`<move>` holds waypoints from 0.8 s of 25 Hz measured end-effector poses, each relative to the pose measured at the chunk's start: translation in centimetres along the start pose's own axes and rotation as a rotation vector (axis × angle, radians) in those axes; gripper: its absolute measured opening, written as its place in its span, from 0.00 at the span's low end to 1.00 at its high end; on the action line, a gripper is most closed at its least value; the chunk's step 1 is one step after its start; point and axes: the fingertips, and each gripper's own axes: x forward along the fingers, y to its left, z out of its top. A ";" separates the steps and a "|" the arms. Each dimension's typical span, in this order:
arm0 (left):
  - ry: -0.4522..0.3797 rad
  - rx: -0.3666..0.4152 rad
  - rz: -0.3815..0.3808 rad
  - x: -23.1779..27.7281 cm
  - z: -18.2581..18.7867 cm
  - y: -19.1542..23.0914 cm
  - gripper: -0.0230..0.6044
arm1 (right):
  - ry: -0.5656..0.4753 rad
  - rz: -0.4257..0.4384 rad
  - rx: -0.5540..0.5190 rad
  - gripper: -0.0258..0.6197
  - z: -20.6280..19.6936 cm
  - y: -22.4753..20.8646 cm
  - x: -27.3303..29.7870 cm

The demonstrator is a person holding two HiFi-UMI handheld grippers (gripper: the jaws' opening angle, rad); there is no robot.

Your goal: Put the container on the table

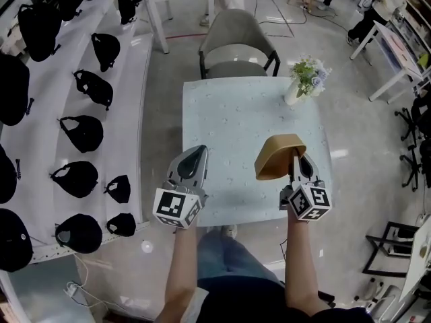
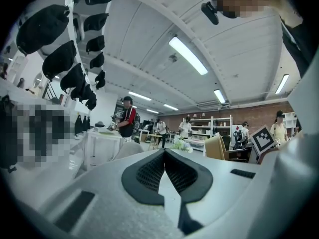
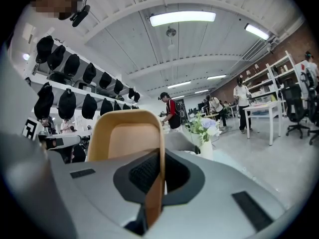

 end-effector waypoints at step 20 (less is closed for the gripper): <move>0.046 0.001 0.123 10.1 -6.6 13.6 0.04 | 0.231 0.305 -0.102 0.04 -7.8 9.4 22.0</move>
